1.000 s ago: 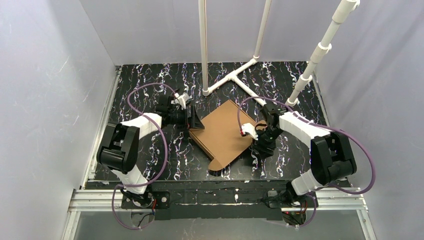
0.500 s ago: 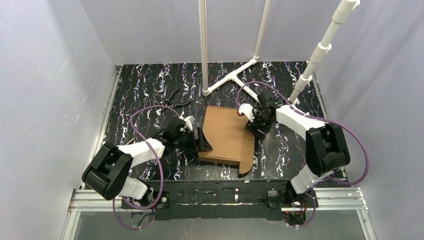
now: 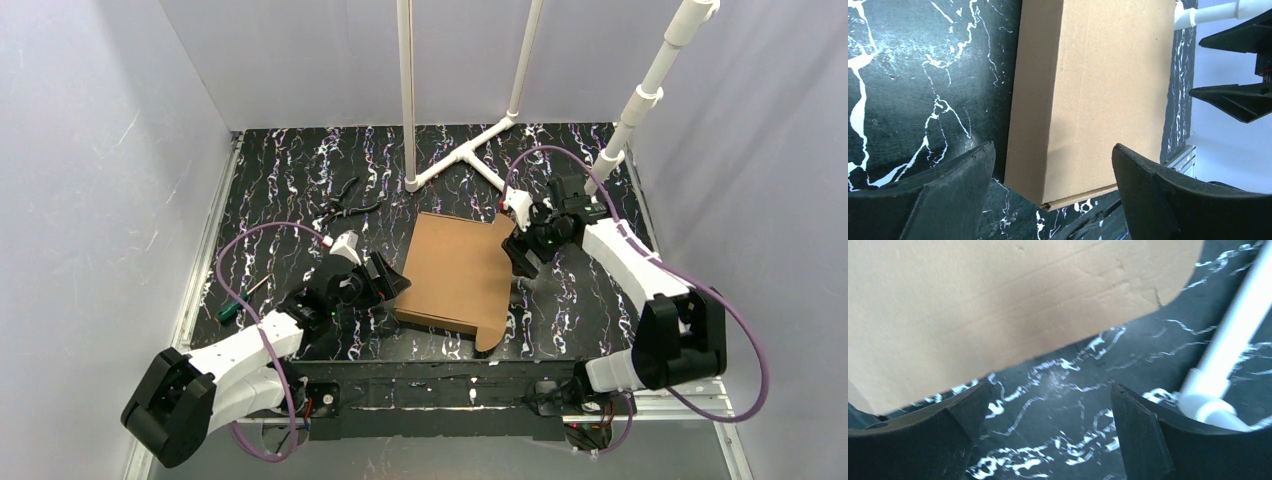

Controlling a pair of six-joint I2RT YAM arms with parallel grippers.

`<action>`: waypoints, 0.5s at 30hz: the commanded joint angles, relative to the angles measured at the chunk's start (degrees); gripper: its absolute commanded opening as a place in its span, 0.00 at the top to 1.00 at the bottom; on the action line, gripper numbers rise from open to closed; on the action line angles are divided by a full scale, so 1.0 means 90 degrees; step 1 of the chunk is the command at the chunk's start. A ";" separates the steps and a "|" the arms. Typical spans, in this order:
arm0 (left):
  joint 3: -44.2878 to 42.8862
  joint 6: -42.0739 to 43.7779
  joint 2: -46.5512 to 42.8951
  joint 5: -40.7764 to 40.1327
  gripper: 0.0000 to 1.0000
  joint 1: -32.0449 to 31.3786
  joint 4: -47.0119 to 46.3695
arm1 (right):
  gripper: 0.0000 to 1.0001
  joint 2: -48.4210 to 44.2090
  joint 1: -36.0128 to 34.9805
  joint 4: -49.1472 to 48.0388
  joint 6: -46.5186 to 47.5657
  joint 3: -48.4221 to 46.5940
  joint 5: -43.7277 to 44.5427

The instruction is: Fold the paper box

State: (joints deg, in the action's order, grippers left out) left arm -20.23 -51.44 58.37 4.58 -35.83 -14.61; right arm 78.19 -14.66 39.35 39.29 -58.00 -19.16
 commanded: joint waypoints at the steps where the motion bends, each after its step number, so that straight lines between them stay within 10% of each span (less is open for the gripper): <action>1: -0.0021 0.0153 0.0138 -0.0267 0.14 0.0027 0.0089 | 0.02 0.0519 -0.0002 -0.0185 -0.1370 -0.0236 -0.0840; 15: -0.0917 0.1233 0.1111 0.0402 0.10 0.0162 0.0081 | 0.02 -0.0816 0.0021 -0.3135 -0.4848 0.2126 -0.0646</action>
State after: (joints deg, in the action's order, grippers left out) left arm -26.89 -43.24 69.47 6.96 -35.09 -14.20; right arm 76.16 -14.66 23.14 6.59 -43.40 -22.70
